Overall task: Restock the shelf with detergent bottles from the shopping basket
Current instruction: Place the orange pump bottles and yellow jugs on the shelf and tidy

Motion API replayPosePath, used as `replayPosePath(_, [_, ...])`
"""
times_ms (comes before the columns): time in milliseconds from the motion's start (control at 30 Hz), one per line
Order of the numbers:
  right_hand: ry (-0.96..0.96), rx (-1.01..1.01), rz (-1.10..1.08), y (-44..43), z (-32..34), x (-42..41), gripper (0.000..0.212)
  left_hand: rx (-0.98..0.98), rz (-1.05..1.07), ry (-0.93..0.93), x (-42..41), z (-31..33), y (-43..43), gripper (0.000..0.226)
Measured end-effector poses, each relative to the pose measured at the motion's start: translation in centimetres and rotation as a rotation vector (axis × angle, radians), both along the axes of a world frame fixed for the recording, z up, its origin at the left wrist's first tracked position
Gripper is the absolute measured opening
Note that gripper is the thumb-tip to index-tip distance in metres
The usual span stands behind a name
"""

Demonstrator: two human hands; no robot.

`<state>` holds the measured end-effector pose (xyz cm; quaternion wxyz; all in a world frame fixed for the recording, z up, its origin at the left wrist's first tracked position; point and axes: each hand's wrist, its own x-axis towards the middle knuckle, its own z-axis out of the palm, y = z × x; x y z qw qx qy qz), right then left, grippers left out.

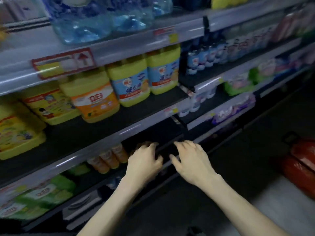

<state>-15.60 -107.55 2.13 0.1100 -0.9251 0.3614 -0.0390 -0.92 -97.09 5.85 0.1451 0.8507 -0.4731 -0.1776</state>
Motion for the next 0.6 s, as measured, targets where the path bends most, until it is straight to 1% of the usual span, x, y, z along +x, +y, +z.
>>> replayPosePath(167, [0.073,0.066,-0.200,-5.5,-3.1,-8.8,0.054,0.082,-0.125,-0.022,-7.6,-3.3,-8.9,0.046])
replayPosePath(400, [0.176,0.176,-0.440,-9.8,-6.6,-16.9,0.050,0.202,-0.384,-0.074,-15.7,-7.5,-17.0,0.027])
replayPosePath(433, [0.186,0.194,-0.469,-10.2,-7.1,-17.7,0.050,0.218,-0.427,-0.079,-16.4,-8.0,-18.0,0.029])
replayPosePath(500, [0.200,0.224,-0.520,-11.2,-7.8,-19.1,0.050,0.257,-0.507,-0.070,-17.7,-8.8,-19.9,0.041])
replayPosePath(533, [0.206,0.237,-0.544,-11.8,-8.2,-19.7,0.050,0.273,-0.541,-0.060,-18.2,-9.3,-21.0,0.044])
replayPosePath(600, [0.212,0.266,-0.597,-13.3,-8.9,-20.7,0.050,0.306,-0.605,-0.037,-19.2,-10.5,-23.5,0.042])
